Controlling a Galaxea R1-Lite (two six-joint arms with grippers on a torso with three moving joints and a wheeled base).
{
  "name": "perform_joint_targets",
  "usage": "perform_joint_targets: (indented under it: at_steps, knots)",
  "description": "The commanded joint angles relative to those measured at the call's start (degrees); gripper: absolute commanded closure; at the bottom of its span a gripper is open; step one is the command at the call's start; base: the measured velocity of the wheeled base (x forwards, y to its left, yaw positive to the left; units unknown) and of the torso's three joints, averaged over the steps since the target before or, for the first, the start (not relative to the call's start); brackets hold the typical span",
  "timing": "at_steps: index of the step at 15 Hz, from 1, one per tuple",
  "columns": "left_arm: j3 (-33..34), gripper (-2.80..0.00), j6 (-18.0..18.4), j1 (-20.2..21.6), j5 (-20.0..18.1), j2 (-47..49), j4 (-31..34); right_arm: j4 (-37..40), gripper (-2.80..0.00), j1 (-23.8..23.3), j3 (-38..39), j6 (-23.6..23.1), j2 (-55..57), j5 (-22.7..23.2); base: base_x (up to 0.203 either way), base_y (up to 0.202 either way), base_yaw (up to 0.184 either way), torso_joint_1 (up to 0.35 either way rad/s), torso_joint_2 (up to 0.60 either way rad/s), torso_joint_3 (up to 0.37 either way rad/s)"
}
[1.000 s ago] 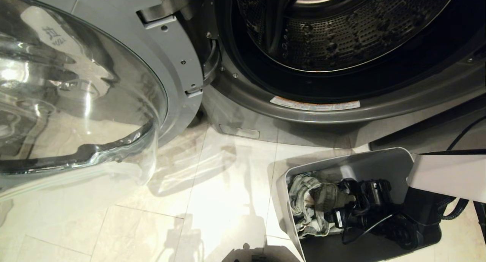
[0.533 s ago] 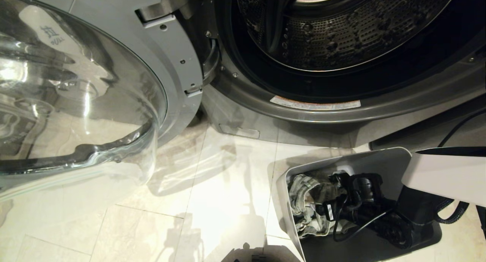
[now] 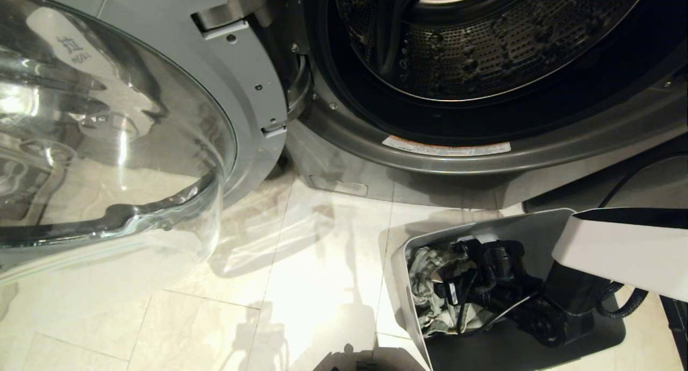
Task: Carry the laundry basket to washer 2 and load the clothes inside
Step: Place the clothes into the washing machine
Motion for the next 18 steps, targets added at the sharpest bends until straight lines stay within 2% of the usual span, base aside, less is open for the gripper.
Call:
perform_joint_targets:
  at_steps: [1, 10, 11, 18]
  knots:
    - [0.00, 0.00, -0.02, 0.01, 0.02, 0.07, -0.02, -0.37, -2.80, 0.35, -2.20, -0.07, 1.93, -0.40, 0.000, 0.000, 0.000, 0.000, 0.00, 0.000]
    - [0.00, 0.00, -0.02, 0.01, 0.02, 0.07, -0.02, -0.37, -2.80, 1.60, -5.92, -0.02, 5.55, -4.61, 0.000, 0.000, 0.000, 0.000, 0.00, 0.000]
    - [0.00, 0.00, -0.02, 0.01, 0.02, 0.07, -0.02, -0.42, 0.00, 1.61, -6.72, 0.00, 6.20, -5.29, 0.000, 0.000, 0.000, 0.000, 0.00, 0.000]
    - [0.00, 0.00, -0.02, 0.01, 0.02, 0.07, -0.02, -0.37, 0.00, 1.68, -8.56, 0.04, 7.52, -5.88, 0.000, 0.000, 0.000, 0.000, 0.00, 0.000]
